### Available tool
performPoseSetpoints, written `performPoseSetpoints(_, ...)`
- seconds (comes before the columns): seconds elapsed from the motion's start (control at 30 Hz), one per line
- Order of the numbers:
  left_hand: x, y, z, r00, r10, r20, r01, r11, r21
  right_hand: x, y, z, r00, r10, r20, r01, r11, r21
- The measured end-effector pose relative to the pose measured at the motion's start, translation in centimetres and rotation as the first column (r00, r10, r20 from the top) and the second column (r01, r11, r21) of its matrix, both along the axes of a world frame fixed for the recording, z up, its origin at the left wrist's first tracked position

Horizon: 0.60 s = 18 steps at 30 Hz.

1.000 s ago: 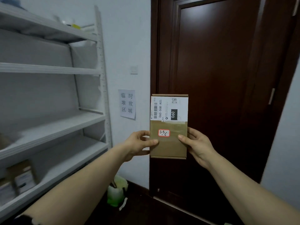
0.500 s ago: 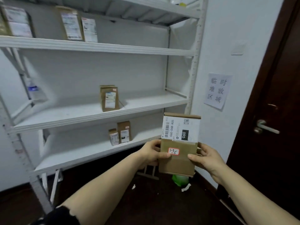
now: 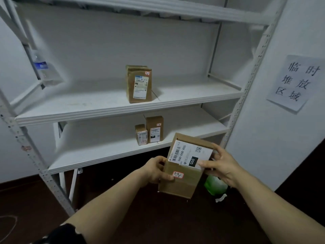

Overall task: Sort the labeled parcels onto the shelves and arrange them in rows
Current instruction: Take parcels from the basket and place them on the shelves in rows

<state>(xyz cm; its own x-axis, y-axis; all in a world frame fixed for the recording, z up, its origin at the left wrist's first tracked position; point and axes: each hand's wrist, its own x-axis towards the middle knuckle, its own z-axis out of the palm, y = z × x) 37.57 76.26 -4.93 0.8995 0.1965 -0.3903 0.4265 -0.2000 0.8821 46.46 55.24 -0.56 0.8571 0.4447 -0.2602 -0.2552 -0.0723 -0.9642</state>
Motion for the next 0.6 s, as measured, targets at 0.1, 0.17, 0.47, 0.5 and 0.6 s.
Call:
performPoseSetpoints(0.1,3.0,1.3,-1.5,1.000,-0.002,-0.028,0.002,1.000,-0.005,2.9,1.8,-1.8,0.999,0.020,-0.046,-0.023,0.998,-0.066)
performPoseSetpoints(0.17,5.3,1.8,-2.3,0.999,-0.001,-0.035,0.000,1.000,-0.019,5.4,2.5,-3.2,0.996,0.015,-0.082,-0.024,0.994,-0.105)
performPoseSetpoints(0.47,19.8,2.2,-6.3,0.991,0.137,0.003,-0.136,0.983,-0.127,20.5,4.8,-8.7,0.986,0.147,-0.078,-0.162,0.952,-0.261)
performPoseSetpoints(0.5,21.7,2.3,-6.9,0.983,0.180,0.019,-0.176,0.974,-0.144,22.7,5.1,-9.1,0.985,0.164,-0.063,-0.174,0.950,-0.259)
performPoseSetpoints(0.6,26.6,2.0,-8.4,0.962,0.270,0.032,-0.264,0.957,-0.120,28.8,6.1,-10.5,0.976,0.209,-0.055,-0.216,0.937,-0.275)
